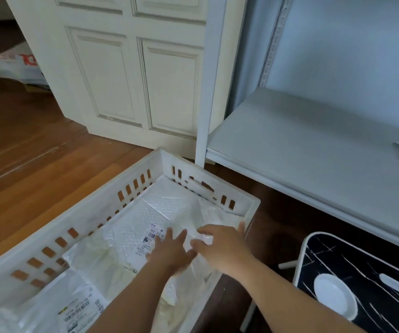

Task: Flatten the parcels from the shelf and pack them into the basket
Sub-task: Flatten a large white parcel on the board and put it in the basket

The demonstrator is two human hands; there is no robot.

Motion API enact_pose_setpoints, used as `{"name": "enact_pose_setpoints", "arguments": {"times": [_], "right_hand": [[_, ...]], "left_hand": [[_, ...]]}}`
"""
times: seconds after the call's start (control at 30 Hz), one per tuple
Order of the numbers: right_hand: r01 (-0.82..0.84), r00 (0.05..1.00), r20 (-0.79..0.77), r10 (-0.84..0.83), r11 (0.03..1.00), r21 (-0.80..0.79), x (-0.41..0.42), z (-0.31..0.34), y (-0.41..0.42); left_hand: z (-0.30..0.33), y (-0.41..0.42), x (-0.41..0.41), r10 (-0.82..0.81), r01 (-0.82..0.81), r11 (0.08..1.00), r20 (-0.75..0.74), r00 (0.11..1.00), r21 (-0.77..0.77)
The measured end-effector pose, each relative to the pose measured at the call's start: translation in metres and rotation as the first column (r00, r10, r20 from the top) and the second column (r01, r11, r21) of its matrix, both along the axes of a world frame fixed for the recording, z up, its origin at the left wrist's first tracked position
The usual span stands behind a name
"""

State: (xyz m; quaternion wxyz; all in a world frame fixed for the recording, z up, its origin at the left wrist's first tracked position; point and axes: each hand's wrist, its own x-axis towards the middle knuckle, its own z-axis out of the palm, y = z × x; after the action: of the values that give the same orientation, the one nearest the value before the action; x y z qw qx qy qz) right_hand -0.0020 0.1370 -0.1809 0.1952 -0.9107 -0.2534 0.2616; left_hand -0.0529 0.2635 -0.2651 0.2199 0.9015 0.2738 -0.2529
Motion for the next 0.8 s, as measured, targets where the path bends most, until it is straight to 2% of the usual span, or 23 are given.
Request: {"name": "enact_pose_setpoints", "arguments": {"times": [0.07, 0.13, 0.33, 0.47, 0.57, 0.8], "right_hand": [[0.097, 0.995, -0.039, -0.092, 0.986, 0.139, 0.005, 0.013, -0.022], [0.141, 0.989, 0.018, -0.146, 0.975, 0.172, 0.009, 0.028, -0.053], [0.254, 0.943, 0.228, -0.242, 0.967, -0.027, 0.021, 0.062, -0.156], [0.354, 0.919, 0.196, -0.342, 0.935, -0.029, 0.028, 0.091, -0.230], [0.470, 0.851, 0.280, -0.444, 0.882, -0.032, 0.036, 0.104, -0.303], [0.602, 0.728, 0.444, -0.522, 0.797, -0.051, 0.052, 0.110, -0.424]], "left_hand": [[0.028, -0.009, 0.007, 0.044, -0.049, 0.998, 0.132, 0.990, 0.034], [0.065, -0.025, 0.016, 0.019, -0.038, 0.997, 0.251, 0.968, 0.071], [0.148, -0.093, 0.037, -0.183, 0.140, 0.982, 0.465, 0.866, 0.126], [0.179, -0.160, 0.056, -0.344, 0.300, 0.939, 0.468, 0.814, 0.169], [0.192, -0.223, 0.078, -0.477, 0.419, 0.879, 0.443, 0.759, 0.228], [0.190, -0.330, 0.118, -0.609, 0.584, 0.785, 0.429, 0.668, 0.206]]}}
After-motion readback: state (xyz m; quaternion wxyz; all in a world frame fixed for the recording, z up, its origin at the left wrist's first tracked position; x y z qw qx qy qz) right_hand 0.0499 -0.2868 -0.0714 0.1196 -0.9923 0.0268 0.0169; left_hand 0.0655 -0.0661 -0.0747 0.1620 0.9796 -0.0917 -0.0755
